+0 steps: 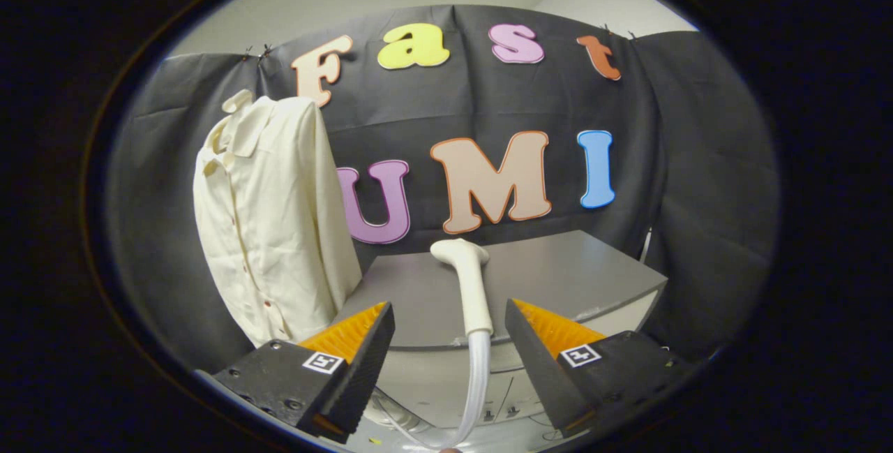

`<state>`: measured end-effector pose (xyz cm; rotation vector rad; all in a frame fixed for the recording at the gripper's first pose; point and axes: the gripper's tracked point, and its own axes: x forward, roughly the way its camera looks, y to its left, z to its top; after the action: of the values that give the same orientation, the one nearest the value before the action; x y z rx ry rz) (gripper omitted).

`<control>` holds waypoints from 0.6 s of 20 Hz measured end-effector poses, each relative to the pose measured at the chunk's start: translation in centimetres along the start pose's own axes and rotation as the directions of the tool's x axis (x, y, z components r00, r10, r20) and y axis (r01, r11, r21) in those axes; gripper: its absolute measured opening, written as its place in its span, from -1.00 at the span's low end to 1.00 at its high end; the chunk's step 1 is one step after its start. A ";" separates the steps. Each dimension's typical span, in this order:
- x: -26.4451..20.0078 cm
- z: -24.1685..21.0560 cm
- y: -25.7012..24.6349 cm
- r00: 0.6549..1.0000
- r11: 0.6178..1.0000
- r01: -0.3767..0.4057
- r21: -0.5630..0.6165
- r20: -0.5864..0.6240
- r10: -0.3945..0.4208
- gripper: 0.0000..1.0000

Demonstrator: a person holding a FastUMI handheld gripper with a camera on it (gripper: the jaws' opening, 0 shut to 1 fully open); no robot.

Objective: Iron the clothes twice with a garment steamer, once on the left side and once on the right side.

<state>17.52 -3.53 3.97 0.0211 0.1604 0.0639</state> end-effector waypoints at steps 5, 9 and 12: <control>6.2 1.7 -0.4 0.994 1.000 -0.019 -0.015 -0.107 0.018 0.95; 11.7 2.5 -1.5 0.984 1.000 -0.006 -0.027 -0.177 0.001 0.95; 15.6 2.6 -2.4 0.972 1.000 0.015 -0.024 -0.233 -0.020 0.96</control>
<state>33.50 -4.93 4.00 -0.0105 0.3953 0.0504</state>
